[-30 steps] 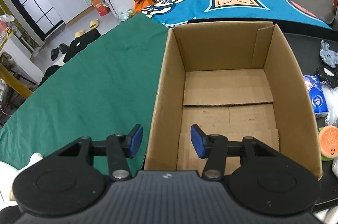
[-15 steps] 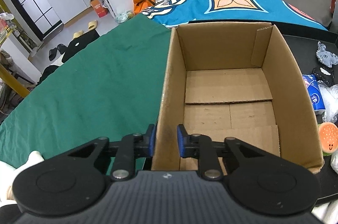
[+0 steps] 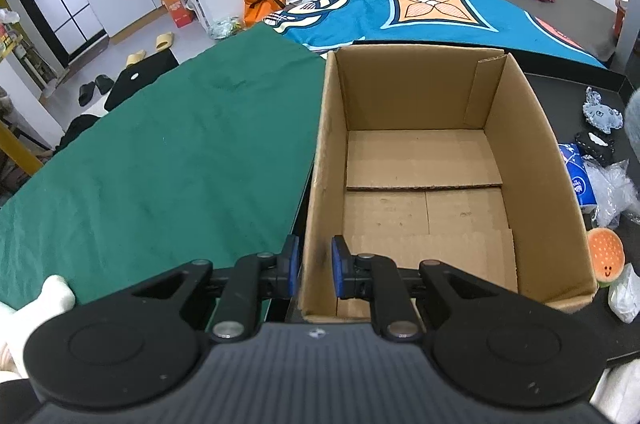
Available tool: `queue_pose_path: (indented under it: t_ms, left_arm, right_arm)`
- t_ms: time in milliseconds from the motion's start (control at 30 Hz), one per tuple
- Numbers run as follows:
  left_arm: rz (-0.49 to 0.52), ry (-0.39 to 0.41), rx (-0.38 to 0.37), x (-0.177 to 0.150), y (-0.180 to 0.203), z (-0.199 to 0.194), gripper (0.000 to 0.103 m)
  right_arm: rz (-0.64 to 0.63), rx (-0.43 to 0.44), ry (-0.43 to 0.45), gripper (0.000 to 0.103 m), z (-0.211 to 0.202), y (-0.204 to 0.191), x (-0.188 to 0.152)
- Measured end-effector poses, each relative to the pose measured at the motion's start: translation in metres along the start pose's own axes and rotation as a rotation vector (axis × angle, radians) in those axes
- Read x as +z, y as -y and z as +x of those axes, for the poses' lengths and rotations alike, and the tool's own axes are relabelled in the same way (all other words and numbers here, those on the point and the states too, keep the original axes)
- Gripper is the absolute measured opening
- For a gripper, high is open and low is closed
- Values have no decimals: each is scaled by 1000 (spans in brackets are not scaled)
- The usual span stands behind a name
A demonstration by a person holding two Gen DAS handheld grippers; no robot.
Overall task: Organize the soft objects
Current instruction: 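Carry the grey plush mouse into the cardboard box and open the right gripper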
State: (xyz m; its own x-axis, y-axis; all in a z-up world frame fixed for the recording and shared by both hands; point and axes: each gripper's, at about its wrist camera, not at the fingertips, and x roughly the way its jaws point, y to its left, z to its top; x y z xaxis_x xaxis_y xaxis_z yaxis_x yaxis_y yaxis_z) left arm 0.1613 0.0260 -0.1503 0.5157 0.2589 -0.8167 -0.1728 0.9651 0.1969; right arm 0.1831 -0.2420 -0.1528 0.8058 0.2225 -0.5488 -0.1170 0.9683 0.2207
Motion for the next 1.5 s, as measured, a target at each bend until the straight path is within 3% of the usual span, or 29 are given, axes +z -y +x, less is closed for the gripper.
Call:
queue_pose_path:
  t_ms: [467, 1100, 1167, 1300, 1500]
  left_arm:
    - [-6, 5, -97, -6, -18, 5, 9]
    - [-77, -13, -154, -4, -38, 15, 11]
    - [-86, -16, -160, -3, -40, 16, 11]
    - [-92, -24, -171, -1, -44, 17, 11]
    - [-83, -29, -172, 2, -43, 20, 11]
  right_arm:
    - [-75, 92, 63, 54, -8, -59, 15]
    - [-240, 157, 3, 55, 29, -136, -2]
    - [-257, 157, 8, 57, 35, -140, -2]
    - [-296, 100, -5, 72, 45, -145, -10]
    - [-281, 88, -18, 73, 43, -140, -14]
